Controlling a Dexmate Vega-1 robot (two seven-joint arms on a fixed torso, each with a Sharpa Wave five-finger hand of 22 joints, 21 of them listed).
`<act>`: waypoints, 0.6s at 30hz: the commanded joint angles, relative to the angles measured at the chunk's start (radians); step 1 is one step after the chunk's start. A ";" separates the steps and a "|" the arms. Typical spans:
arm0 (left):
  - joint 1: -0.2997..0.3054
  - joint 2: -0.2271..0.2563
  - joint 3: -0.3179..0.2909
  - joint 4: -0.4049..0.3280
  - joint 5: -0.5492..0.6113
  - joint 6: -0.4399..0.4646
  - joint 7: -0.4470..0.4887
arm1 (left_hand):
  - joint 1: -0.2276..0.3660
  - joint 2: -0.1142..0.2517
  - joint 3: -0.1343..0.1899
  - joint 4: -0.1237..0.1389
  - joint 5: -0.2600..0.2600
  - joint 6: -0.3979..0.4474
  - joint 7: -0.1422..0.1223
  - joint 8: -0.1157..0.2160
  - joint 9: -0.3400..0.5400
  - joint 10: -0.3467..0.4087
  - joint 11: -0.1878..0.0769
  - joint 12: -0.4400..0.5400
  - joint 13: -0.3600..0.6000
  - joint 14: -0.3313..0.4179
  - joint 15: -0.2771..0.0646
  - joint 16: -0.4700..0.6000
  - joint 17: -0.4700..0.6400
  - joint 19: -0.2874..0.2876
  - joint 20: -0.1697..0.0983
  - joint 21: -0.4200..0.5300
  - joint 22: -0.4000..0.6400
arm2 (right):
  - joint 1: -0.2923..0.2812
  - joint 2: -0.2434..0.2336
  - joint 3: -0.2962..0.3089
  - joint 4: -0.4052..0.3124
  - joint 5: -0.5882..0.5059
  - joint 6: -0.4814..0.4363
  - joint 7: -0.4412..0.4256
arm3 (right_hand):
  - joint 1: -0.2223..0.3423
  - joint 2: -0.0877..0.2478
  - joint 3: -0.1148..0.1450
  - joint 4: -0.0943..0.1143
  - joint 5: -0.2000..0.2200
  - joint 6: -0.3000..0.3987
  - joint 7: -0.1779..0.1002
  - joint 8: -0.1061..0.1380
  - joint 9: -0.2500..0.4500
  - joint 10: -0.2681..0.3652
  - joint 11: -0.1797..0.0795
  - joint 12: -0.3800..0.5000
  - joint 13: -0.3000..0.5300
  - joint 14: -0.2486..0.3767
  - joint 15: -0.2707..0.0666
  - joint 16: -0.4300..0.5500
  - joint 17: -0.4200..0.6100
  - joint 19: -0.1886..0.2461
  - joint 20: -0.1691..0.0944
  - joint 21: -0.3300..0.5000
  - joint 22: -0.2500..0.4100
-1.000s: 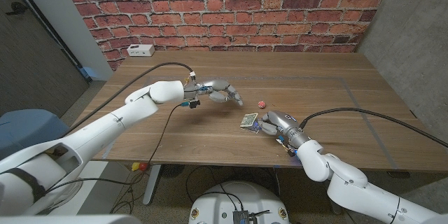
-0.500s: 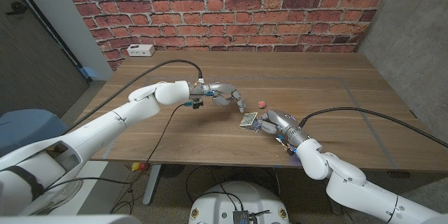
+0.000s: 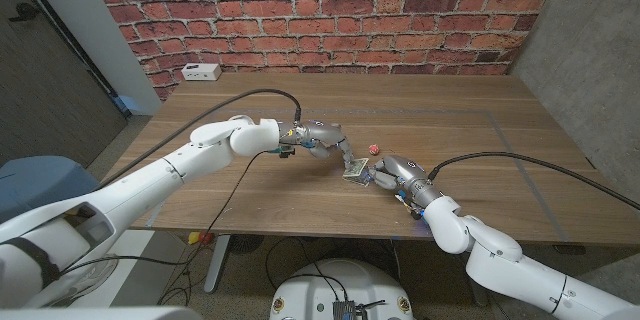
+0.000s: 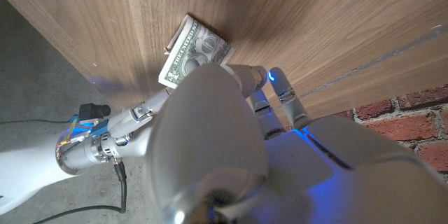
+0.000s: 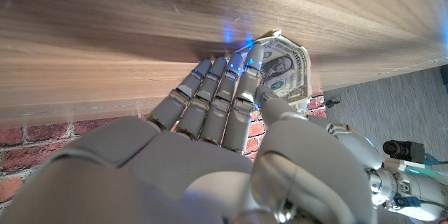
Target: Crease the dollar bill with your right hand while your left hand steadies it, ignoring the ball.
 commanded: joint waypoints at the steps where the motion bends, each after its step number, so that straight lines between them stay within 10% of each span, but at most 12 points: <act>1: -0.012 -0.014 0.024 -0.011 0.102 0.034 -0.017 | 0.001 0.007 -0.011 0.003 0.001 -0.039 -0.002 -0.010 0.003 -0.031 0.001 -0.014 0.002 -0.012 -0.097 -0.009 0.005 -0.182 0.006 0.007 -0.012 | -0.003 -0.016 0.014 0.009 0.005 0.009 0.016 | 0.013 0.002 -0.002 -0.001 -0.001 0.001 0.006 -0.001 0.001 0.086 0.097 0.003 0.001 0.022 0.017 0.003 -0.002 0.006 0.010 0.007 0.004; 18: -0.027 -0.038 0.047 0.014 0.096 0.050 -0.033 | 0.017 0.009 -0.022 -0.005 0.012 -0.192 -0.025 -0.016 0.002 -0.140 -0.003 -0.036 0.001 -0.018 -0.081 -0.027 0.013 -0.190 0.017 0.028 -0.051 | -0.132 -0.090 0.159 -0.117 -0.011 -0.021 -0.157 | 0.041 -0.047 0.012 -0.064 0.004 -0.011 0.003 -0.006 0.001 0.092 0.106 0.000 0.003 0.045 0.020 -0.020 -0.035 0.005 0.018 0.003 0.003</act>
